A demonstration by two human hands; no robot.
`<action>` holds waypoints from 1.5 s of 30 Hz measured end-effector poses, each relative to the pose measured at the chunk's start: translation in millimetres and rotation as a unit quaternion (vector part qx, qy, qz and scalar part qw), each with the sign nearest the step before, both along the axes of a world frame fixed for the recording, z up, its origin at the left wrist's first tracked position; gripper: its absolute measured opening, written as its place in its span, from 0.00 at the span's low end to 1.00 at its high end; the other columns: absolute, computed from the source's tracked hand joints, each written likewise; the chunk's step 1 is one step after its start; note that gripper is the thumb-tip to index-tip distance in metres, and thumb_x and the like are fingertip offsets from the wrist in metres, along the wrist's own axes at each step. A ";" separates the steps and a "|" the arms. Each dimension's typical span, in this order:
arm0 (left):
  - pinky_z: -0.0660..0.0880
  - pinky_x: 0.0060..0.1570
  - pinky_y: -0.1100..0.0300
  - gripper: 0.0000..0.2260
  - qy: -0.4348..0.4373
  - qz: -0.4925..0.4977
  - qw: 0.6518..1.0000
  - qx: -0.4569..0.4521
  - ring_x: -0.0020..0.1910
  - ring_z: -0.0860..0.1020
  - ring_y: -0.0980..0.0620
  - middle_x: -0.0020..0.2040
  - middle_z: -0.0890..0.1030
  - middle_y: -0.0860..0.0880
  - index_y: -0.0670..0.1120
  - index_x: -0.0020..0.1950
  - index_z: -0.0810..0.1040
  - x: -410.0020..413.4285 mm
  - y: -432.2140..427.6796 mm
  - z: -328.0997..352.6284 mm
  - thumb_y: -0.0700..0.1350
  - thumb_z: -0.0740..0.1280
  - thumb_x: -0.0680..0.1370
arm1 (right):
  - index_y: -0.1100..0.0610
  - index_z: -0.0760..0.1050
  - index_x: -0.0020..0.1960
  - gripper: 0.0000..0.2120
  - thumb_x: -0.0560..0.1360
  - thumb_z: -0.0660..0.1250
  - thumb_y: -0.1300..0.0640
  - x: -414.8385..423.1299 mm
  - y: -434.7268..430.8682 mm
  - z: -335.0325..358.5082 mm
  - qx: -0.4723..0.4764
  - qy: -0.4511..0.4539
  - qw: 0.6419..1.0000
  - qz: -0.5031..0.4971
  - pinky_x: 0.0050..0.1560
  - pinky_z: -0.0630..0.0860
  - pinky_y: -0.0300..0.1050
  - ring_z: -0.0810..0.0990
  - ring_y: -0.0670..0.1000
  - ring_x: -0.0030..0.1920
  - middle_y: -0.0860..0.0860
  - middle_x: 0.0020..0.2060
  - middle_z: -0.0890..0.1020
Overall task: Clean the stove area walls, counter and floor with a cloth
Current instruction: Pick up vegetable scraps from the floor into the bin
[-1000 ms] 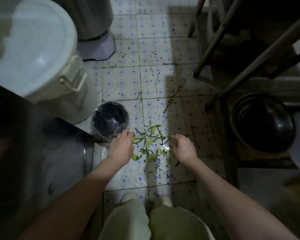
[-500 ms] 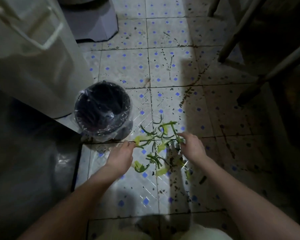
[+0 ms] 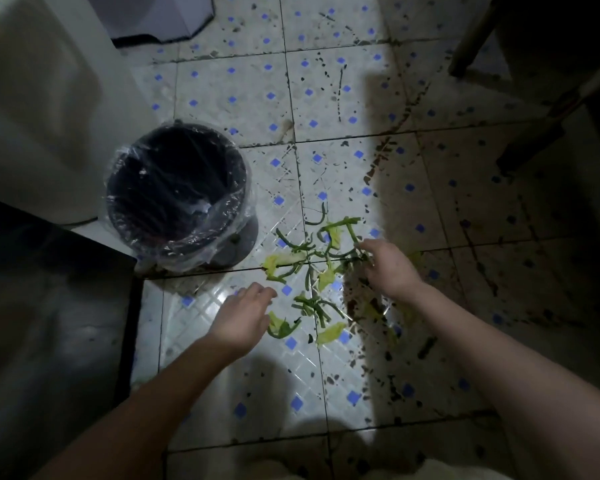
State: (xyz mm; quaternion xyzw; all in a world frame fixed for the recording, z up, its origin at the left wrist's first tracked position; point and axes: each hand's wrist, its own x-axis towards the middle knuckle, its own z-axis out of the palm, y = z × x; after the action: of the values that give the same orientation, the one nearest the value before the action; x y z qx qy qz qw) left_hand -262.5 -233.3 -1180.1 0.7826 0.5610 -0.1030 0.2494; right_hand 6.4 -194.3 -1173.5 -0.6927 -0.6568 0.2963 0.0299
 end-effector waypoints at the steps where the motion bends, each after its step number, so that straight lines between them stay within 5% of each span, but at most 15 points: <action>1: 0.68 0.58 0.55 0.19 0.003 -0.003 1.000 -0.005 0.60 0.70 0.49 0.64 0.70 0.49 0.51 0.68 0.66 3.1 -0.9 -7.5 0.46 0.61 0.77 | 0.53 0.71 0.67 0.23 0.73 0.64 0.66 -2.8 0.4 -6.0 0.011 -0.004 1.000 0.012 0.64 0.72 0.50 0.74 0.54 0.64 0.52 0.64 0.75; 10: 0.67 0.58 0.55 0.29 0.011 0.005 0.999 -0.035 0.61 0.69 0.47 0.64 0.68 0.48 0.50 0.69 0.63 19.4 -19.2 -48.1 0.57 0.68 0.72 | 0.56 0.72 0.65 0.22 0.72 0.63 0.66 -28.2 -15.0 -30.5 0.042 -0.006 0.998 0.056 0.63 0.70 0.52 0.74 0.56 0.62 0.54 0.61 0.77; 18: 0.67 0.58 0.56 0.16 -0.023 -0.011 1.000 -0.009 0.57 0.69 0.45 0.60 0.69 0.44 0.44 0.63 0.69 25.2 -30.8 -66.5 0.38 0.64 0.76 | 0.56 0.73 0.64 0.17 0.75 0.65 0.59 -39.4 -41.2 -39.0 0.051 -0.016 0.991 0.122 0.61 0.70 0.50 0.75 0.55 0.59 0.53 0.58 0.78; 29: 0.68 0.53 0.58 0.20 -0.008 -0.020 1.000 -0.015 0.57 0.69 0.44 0.58 0.70 0.42 0.42 0.62 0.69 25.2 -30.4 -76.7 0.28 0.59 0.72 | 0.55 0.69 0.68 0.23 0.73 0.61 0.65 -60.8 -55.0 -48.4 0.009 -0.002 0.981 0.195 0.61 0.71 0.51 0.73 0.58 0.60 0.55 0.61 0.75; 33: 0.65 0.42 0.56 0.18 -0.030 -0.023 0.999 -0.001 0.54 0.70 0.41 0.54 0.72 0.39 0.39 0.56 0.72 21.5 -31.0 -70.3 0.25 0.60 0.69 | 0.55 0.63 0.71 0.25 0.75 0.60 0.63 -71.8 -55.4 -49.4 -0.011 -0.009 0.977 0.212 0.62 0.69 0.50 0.70 0.57 0.62 0.55 0.64 0.71; 38: 0.70 0.25 0.56 0.18 -0.057 -0.017 0.998 0.018 0.35 0.75 0.41 0.37 0.73 0.40 0.39 0.39 0.74 7.7 -27.7 -62.9 0.22 0.66 0.56 | 0.56 0.64 0.69 0.20 0.77 0.59 0.60 -81.3 -52.3 -52.1 -0.028 -0.036 0.976 0.214 0.56 0.69 0.50 0.70 0.58 0.59 0.56 0.60 0.70; 45: 0.73 0.45 0.54 0.15 -0.063 0.022 0.997 0.034 0.52 0.70 0.44 0.53 0.71 0.42 0.40 0.56 0.73 -3.8 -27.3 -44.4 0.29 0.59 0.73 | 0.55 0.67 0.63 0.17 0.76 0.62 0.61 -80.3 -48.5 -58.1 -0.020 -0.048 0.974 0.222 0.45 0.70 0.47 0.71 0.55 0.55 0.54 0.55 0.70</action>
State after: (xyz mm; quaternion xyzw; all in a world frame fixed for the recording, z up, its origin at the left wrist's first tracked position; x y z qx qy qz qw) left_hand -266.3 -260.6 -1224.5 0.7829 0.5647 -0.0288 0.2595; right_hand -73.9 -242.7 -1231.6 -0.5434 -0.7888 0.2752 -0.0822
